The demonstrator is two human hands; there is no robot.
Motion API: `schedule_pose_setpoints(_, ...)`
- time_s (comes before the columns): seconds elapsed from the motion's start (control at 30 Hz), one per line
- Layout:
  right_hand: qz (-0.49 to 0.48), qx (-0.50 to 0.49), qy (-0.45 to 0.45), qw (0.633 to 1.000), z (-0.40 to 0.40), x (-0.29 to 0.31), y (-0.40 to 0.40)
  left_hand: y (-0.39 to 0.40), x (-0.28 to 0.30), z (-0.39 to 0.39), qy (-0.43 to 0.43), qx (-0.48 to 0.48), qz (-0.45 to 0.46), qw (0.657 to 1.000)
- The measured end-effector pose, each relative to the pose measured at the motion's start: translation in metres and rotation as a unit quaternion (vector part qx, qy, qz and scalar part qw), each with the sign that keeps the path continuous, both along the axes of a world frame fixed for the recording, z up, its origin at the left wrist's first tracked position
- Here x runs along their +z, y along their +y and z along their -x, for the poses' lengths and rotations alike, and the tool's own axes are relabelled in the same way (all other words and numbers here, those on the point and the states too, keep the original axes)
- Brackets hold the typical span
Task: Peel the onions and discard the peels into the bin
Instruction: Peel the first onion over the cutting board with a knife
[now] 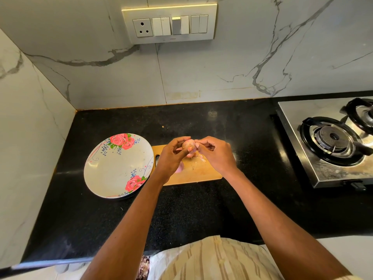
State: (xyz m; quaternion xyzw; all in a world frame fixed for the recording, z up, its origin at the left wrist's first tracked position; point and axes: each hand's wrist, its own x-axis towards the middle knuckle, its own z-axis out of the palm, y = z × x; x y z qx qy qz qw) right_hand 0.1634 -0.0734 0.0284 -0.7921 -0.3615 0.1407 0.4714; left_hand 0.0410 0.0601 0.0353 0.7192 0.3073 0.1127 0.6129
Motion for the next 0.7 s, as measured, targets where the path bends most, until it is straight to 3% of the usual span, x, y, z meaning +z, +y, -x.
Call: schedule_pose_setpoints(0.7,0.001,-0.006,0.026,1.0,-0.0037,-0.0062,-0.003,-0.0019,-0.0007,0.0021,-0.01,-0.015,0.016,1.0)
